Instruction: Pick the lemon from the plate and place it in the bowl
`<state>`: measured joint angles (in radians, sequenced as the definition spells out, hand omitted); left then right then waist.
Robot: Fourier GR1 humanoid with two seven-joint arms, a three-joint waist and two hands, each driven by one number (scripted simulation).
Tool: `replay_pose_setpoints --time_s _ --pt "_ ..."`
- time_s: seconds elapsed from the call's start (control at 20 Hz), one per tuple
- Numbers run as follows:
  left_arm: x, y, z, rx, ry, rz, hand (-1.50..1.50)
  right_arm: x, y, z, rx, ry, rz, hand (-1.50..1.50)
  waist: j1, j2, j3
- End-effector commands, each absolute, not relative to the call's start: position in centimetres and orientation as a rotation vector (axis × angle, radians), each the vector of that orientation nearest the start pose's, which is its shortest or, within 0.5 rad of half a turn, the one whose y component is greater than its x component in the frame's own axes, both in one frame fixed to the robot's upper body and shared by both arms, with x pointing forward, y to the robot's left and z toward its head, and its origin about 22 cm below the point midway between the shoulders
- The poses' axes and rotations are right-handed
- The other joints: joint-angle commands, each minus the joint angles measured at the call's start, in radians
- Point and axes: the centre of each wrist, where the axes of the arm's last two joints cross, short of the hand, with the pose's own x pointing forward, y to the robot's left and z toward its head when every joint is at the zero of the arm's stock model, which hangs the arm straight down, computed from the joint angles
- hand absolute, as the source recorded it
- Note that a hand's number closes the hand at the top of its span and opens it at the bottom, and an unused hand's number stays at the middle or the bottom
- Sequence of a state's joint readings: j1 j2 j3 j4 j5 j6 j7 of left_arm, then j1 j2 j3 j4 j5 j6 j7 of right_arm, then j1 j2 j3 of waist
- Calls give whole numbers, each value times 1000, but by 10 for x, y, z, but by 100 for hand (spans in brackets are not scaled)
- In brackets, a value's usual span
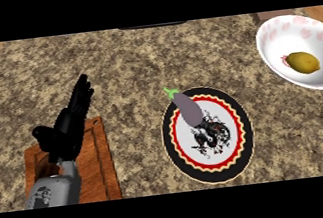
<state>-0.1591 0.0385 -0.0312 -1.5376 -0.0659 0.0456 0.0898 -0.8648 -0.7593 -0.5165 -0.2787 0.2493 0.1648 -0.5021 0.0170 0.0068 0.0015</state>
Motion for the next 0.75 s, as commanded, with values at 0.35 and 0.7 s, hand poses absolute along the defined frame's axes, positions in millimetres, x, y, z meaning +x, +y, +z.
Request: replay_pose_setpoints --time_s 0.35,0.7 --pt "271 205 34 58 -1609 -131 0 307 -539 100 -382 -1735 62 -150 5 2 1" --pt "269 223 28 47 -1610 -125 0 289 -547 88 -353 -1734 98 -150 -4 -2 0"
